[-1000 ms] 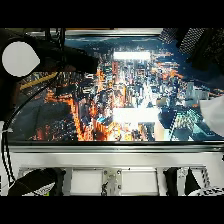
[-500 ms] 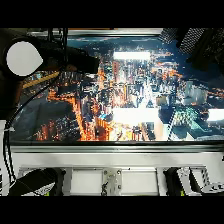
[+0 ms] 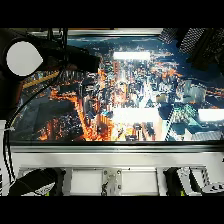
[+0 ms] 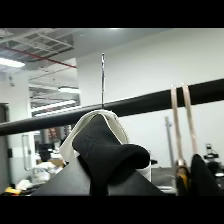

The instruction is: Fold the clothes and pants, and hang the long-sleeved shirts on hangers.

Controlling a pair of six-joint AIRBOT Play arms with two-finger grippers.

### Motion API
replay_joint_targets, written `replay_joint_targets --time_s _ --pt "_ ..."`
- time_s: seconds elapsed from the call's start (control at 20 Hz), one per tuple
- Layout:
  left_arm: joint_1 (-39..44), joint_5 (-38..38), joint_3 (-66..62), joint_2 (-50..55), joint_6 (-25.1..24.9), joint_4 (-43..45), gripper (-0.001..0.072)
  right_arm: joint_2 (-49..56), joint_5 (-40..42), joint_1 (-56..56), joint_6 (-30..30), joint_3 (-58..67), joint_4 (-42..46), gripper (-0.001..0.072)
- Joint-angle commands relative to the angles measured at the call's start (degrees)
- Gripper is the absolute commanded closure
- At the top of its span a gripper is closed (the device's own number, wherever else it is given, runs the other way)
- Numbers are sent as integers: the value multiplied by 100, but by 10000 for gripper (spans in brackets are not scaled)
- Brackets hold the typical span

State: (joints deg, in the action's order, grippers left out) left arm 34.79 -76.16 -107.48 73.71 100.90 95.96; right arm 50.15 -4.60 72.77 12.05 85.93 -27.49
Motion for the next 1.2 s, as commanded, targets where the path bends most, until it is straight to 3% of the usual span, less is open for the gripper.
replay_joint_targets --time_s 0.0,0.4,0.45,0.5,0.55,0.8,0.85,0.9,1.05,1.1,1.15 --pt "0 52 0 4 2 0 695 72 337 4 -2 4 203 706" --pt "0 293 0 4 4 -2 695 133 264 -15 -4 -535 181 684" --pt "0 293 0 4 4 -2 695 129 262 -15 -4 -535 179 639" --pt "0 291 0 4 2 -2 695 103 264 -15 -4 -535 181 321" --pt "0 291 0 4 2 -2 695 70 264 -15 -7 -535 179 244" --pt "0 319 0 4 0 2 695 -511 236 -15 -15 -538 179 244" --pt "0 334 0 4 2 2 695 -603 -162 -15 -254 -538 181 244" --pt "-2 501 0 4 2 2 695 -400 -4645 -22 -2214 -614 780 482" --pt "-2 507 0 4 2 4 695 378 -7147 -973 -3526 -614 1738 478" --pt "-31 461 2 4 11 -7 695 660 -7388 -2736 -3849 -614 3416 480" --pt "-105 455 37 0 122 -7 695 678 -7267 -3580 -3888 -614 4360 480"
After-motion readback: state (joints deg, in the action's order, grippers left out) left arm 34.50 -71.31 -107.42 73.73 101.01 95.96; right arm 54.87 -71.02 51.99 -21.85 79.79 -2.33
